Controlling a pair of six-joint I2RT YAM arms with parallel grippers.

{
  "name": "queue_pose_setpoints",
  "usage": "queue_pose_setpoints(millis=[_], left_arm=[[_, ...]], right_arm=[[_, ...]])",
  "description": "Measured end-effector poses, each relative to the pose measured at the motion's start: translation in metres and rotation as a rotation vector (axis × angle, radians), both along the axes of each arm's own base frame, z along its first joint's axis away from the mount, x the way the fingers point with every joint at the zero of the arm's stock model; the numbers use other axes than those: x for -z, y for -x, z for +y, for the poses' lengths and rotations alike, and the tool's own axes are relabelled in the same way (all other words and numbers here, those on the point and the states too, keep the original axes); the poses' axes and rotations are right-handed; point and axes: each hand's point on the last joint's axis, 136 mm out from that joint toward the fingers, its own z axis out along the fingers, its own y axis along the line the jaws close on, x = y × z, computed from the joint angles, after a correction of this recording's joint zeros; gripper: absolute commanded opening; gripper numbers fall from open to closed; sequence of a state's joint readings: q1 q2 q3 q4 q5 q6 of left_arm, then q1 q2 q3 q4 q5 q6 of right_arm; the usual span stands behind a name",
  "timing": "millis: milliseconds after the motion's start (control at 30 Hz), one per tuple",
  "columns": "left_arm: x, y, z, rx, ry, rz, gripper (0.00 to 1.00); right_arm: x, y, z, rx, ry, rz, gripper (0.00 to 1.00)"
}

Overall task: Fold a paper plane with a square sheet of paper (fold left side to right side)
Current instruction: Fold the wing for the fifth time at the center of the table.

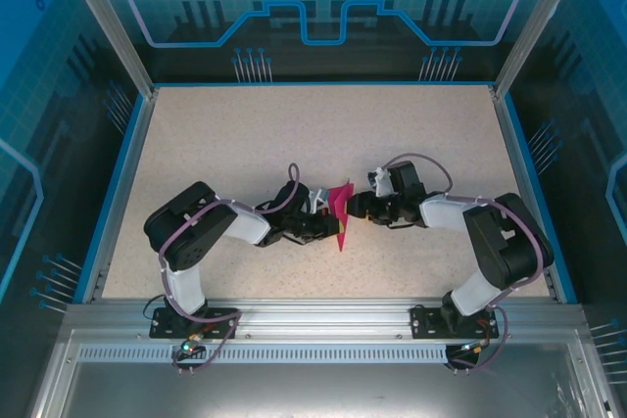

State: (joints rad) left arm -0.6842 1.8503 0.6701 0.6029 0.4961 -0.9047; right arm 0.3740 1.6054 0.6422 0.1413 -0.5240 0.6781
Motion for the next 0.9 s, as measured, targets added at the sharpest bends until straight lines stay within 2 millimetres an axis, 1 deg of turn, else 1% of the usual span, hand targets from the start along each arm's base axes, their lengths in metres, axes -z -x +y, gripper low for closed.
queue_pose_setpoints(millis=[333, 467, 900], left_arm=[[0.004, 0.000, -0.001, -0.002, 0.010, 0.009, 0.00], [0.005, 0.001, -0.001, -0.001, 0.008, 0.013, 0.00], [0.007, 0.001, -0.001, 0.000, 0.009, 0.017, 0.11]], right_arm=[[0.009, -0.013, 0.009, 0.009, 0.016, 0.009, 0.49], [0.013, -0.015, 0.009, 0.021, 0.028, 0.019, 0.47], [0.017, -0.019, 0.012, 0.026, 0.056, 0.064, 0.45]])
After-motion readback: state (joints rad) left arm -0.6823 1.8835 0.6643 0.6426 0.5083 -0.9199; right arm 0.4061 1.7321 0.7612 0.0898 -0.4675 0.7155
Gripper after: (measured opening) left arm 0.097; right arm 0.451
